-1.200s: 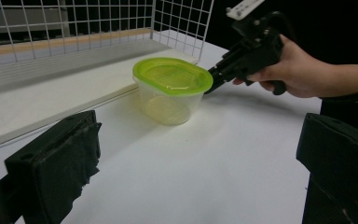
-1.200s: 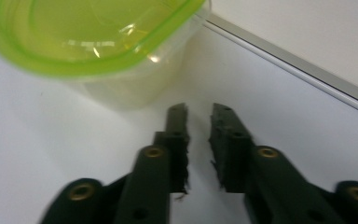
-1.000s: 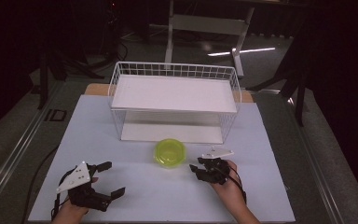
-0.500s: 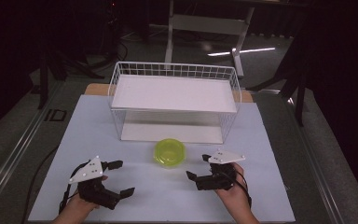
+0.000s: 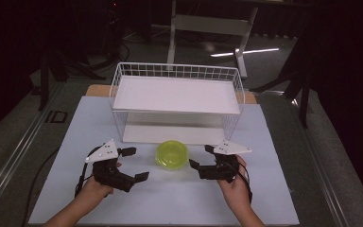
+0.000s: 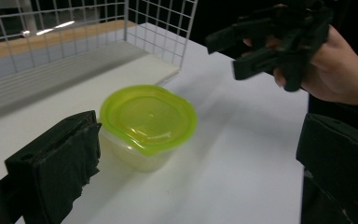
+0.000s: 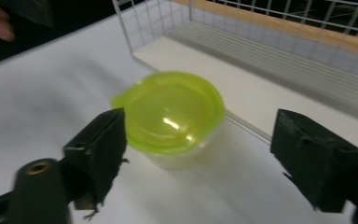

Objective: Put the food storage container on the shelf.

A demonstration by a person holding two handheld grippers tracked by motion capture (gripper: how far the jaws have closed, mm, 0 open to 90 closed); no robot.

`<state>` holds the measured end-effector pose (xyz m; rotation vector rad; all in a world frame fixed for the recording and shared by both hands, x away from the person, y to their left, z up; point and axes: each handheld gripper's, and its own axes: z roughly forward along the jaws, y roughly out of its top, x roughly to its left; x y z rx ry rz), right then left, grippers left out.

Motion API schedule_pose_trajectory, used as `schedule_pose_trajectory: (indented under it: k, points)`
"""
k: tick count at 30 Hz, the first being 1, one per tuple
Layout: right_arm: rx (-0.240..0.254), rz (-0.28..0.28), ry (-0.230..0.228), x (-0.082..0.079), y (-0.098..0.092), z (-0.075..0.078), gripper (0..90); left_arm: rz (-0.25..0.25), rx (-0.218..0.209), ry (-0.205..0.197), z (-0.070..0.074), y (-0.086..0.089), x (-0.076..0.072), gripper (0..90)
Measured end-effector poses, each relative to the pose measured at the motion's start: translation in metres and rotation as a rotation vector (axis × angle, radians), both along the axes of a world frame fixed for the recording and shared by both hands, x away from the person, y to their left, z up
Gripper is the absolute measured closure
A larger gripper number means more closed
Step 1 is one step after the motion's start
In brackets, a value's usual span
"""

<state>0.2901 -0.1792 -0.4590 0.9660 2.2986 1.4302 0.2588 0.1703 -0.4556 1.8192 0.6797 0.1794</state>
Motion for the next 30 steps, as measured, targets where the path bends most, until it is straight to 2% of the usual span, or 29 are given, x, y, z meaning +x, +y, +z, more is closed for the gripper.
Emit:
schedule_pose_trajectory:
  k: [3,6,8,10,11,13,16,19,23,25,27,29,30]
  points:
    - [0.004,-0.023,0.029,0.004,0.001,-0.001,15.7,0.013,0.005,0.025,-0.003,-0.005,0.009,0.5]
    - [0.024,-0.052,0.06,0.008,0.001,-0.002,13.9,0.023,0.026,0.023,-0.005,-0.01,0.016,0.5]
    - [0.016,-0.069,0.063,0.012,0.002,-0.004,13.9,0.027,0.011,0.041,-0.005,-0.013,0.022,0.5]
    - [-0.003,-0.104,0.072,0.017,0.006,-0.006,13.9,0.039,0.018,0.05,-0.005,-0.015,0.028,0.5]
    - [0.007,-0.112,0.079,0.019,0.006,-0.006,13.8,0.043,0.027,0.049,-0.006,-0.017,0.03,0.5]
    - [0.021,-0.113,0.121,0.023,0.007,-0.009,14.0,0.048,0.025,0.069,-0.007,-0.019,0.035,0.5]
    - [0.029,-0.121,0.145,0.027,0.008,-0.012,14.5,0.059,0.022,0.097,-0.01,-0.022,0.04,0.5]
    - [0.055,-0.132,0.174,0.03,0.008,-0.014,19.7,0.069,0.018,0.12,-0.013,-0.024,0.044,0.5]
    - [0.059,-0.143,0.196,0.033,0.01,-0.016,22.3,0.086,0.015,0.147,-0.017,-0.027,0.05,0.6]
    - [0.08,-0.147,0.235,0.036,0.011,-0.018,25.5,0.096,0.014,0.165,-0.019,-0.028,0.052,1.0]
    - [0.092,-0.151,0.255,0.038,0.012,-0.019,29.6,0.126,0.005,0.193,-0.021,-0.029,0.055,9.6]
    - [0.102,-0.157,0.277,0.04,0.014,-0.02,31.8,0.127,-0.005,0.226,-0.024,-0.03,0.058,10.7]
    - [0.108,-0.161,0.292,0.04,0.015,-0.021,34.0,0.149,0.008,0.236,-0.025,-0.031,0.059,14.1]
